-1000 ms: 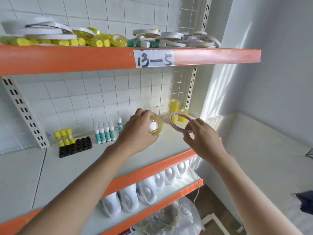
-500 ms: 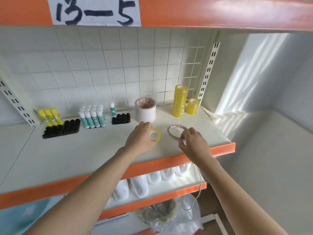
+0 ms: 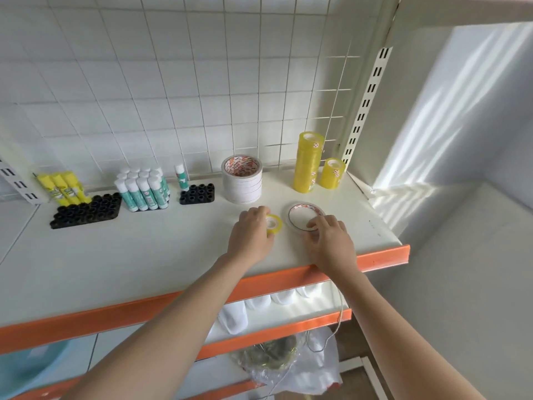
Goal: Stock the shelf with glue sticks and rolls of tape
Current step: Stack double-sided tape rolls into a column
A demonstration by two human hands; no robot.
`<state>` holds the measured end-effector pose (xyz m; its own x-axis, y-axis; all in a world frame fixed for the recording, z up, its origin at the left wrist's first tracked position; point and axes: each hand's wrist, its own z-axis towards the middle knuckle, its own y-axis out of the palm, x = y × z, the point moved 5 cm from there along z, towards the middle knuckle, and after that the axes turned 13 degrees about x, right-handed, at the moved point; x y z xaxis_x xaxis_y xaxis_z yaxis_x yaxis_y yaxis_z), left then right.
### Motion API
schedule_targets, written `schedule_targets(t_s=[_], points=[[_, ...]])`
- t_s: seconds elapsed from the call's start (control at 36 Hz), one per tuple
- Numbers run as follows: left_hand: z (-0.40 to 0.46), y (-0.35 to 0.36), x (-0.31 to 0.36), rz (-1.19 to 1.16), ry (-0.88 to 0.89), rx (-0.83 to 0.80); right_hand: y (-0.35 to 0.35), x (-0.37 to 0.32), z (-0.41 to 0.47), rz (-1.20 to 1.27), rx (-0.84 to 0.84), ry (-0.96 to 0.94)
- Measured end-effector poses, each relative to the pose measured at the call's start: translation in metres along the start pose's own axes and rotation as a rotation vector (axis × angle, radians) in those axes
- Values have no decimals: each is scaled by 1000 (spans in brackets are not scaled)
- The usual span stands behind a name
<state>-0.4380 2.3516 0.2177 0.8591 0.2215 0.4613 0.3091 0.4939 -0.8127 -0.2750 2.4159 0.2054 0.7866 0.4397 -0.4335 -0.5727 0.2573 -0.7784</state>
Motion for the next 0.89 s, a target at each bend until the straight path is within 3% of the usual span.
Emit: schedule_targets(t_s=[0.25,0.56,0.89], points=[[-16,-7,-14,60,150,68,5,1,2,15,-40,-6],[-38,-31,-65,248,166,143,-5,-34,4,250,212,-157],[-41,-29,-73,230,161,216,-2,-94,49,358,300,-319]])
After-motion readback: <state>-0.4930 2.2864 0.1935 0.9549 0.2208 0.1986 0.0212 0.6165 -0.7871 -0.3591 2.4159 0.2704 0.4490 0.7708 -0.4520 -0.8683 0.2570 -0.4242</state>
